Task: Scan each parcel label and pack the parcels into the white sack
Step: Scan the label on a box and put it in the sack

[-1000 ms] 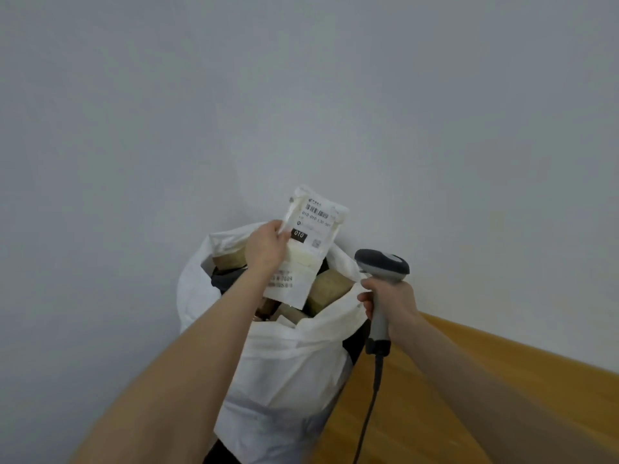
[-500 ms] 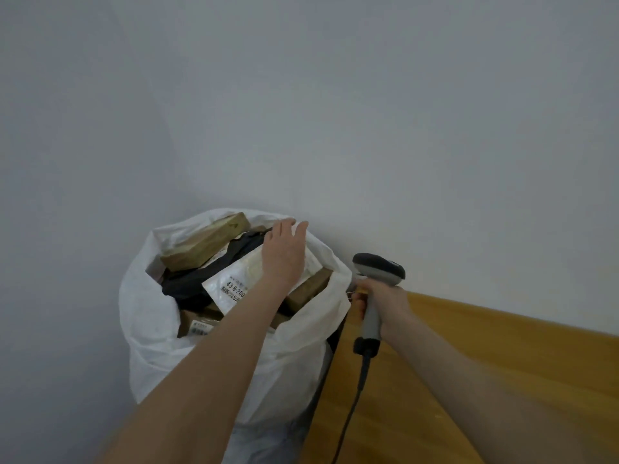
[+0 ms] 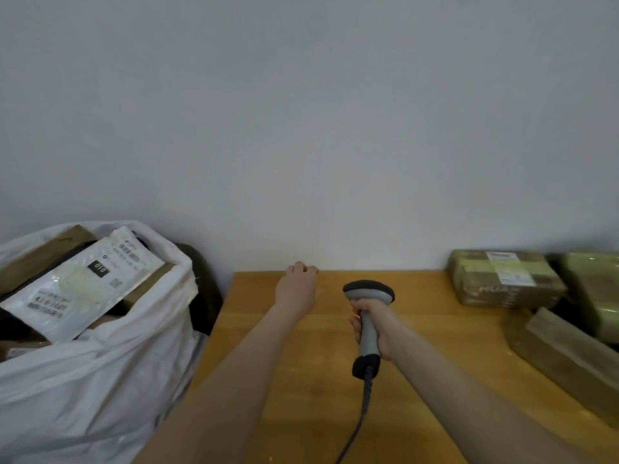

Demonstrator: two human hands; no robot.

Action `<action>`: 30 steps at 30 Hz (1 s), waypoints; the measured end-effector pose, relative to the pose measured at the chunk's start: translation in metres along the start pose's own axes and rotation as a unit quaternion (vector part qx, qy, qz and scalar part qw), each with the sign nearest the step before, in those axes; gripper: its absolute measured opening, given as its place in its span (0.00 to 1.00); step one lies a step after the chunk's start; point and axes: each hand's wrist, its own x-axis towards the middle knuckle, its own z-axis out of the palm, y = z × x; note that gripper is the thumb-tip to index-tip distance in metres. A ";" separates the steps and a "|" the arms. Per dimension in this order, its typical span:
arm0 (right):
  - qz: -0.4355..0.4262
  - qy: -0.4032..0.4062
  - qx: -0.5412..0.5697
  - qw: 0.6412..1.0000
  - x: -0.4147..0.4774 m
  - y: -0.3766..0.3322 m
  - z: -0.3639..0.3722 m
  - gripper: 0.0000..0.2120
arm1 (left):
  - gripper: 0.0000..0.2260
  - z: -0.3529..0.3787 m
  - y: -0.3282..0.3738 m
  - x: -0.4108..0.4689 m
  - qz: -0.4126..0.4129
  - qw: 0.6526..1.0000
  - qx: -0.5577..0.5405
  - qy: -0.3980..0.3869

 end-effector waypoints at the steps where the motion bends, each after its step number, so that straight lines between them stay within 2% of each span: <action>1: -0.002 0.014 -0.007 1.000 -0.002 -0.002 -0.030 0.05 | 0.22 0.008 0.029 -0.001 -0.001 1.000 -0.007 -0.015; 4: -0.003 0.058 -0.016 0.998 -0.009 -0.007 -0.117 0.08 | 0.22 0.032 0.114 -0.005 -0.001 0.998 -0.040 -0.049; 8: 0.000 0.130 -0.012 0.991 -0.020 -0.015 -0.219 0.06 | 0.22 0.060 0.217 -0.006 0.031 0.993 -0.069 -0.093; 14: -0.026 0.237 0.048 0.970 -0.023 -0.019 -0.332 0.03 | 0.23 0.098 0.328 0.006 0.082 0.979 -0.103 -0.157; 18: -0.047 0.320 0.103 0.941 -0.015 -0.019 -0.394 0.05 | 0.23 0.126 0.376 0.020 0.092 0.965 -0.157 -0.189; 22: -0.052 0.403 0.097 0.908 0.007 -0.017 -0.442 0.08 | 0.26 0.151 0.411 0.044 0.110 0.951 -0.214 -0.194; 26: -0.016 0.413 0.094 0.906 0.038 -0.018 -0.477 0.21 | 0.30 0.174 0.433 0.072 0.120 0.931 -0.254 -0.233; 30: 0.010 0.408 0.107 0.906 0.052 -0.019 -0.488 0.20 | 0.31 0.187 0.437 0.081 0.045 0.902 -0.326 -0.280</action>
